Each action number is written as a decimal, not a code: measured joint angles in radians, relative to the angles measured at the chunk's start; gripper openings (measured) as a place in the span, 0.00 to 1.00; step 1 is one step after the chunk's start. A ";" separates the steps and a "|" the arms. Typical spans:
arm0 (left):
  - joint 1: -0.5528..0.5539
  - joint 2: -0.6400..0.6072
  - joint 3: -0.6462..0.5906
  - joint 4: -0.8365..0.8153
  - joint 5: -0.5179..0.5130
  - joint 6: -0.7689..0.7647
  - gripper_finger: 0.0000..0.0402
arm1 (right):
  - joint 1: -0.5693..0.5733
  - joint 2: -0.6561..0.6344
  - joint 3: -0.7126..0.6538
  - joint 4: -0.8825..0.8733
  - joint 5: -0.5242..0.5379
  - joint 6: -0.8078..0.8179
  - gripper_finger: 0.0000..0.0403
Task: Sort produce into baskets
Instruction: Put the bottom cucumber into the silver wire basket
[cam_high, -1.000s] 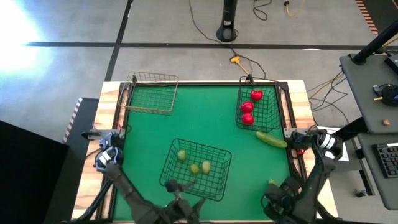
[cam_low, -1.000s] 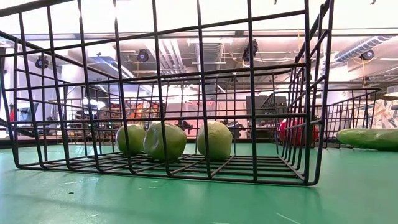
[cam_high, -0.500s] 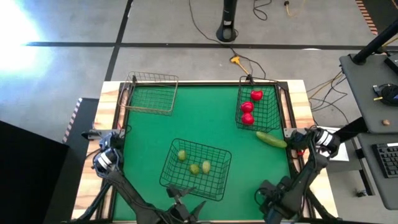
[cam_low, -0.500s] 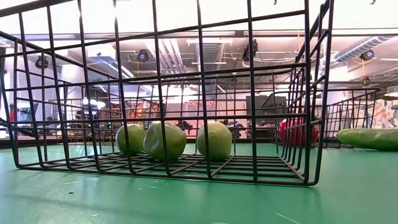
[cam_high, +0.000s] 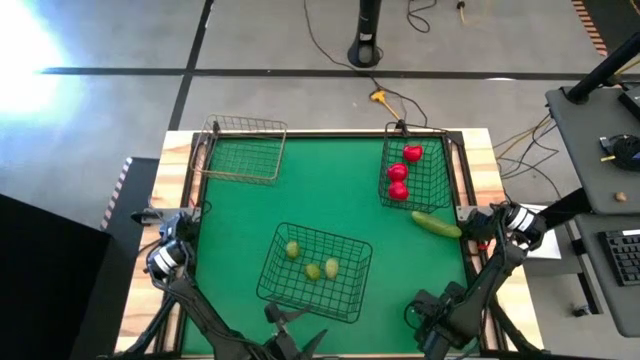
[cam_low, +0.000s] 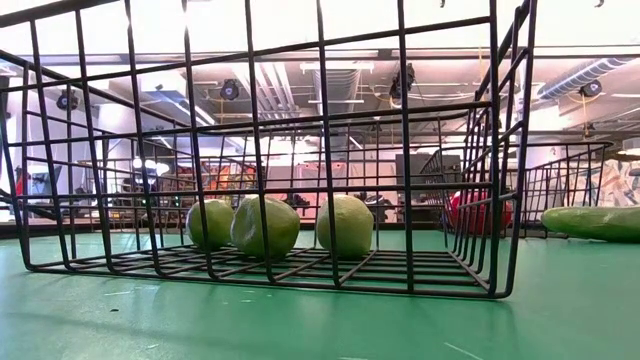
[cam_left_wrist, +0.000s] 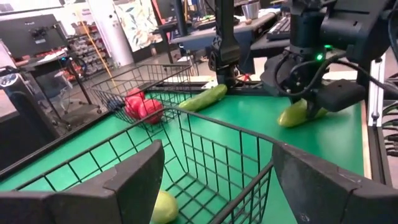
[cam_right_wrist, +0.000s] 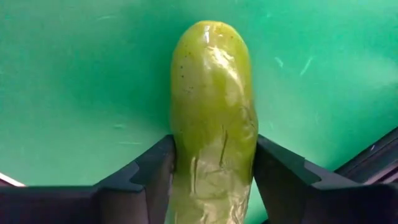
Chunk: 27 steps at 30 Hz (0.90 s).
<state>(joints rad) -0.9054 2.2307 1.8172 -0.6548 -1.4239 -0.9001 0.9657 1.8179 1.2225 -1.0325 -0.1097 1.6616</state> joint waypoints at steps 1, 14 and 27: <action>0.000 0.000 0.001 0.000 0.000 0.000 0.69 | 0.000 0.000 -0.001 0.002 0.002 0.007 0.50; -0.005 0.000 0.001 0.001 -0.018 0.002 0.69 | -0.050 0.002 0.001 -0.011 0.035 -0.156 0.53; -0.053 -0.121 0.071 -0.372 -0.065 -0.041 0.64 | -0.348 -0.100 0.439 -0.426 0.509 -0.641 0.40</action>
<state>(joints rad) -0.9588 2.1093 1.8885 -1.0272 -1.4893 -0.9411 0.6181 1.7181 1.6616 -1.4590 0.3994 1.0204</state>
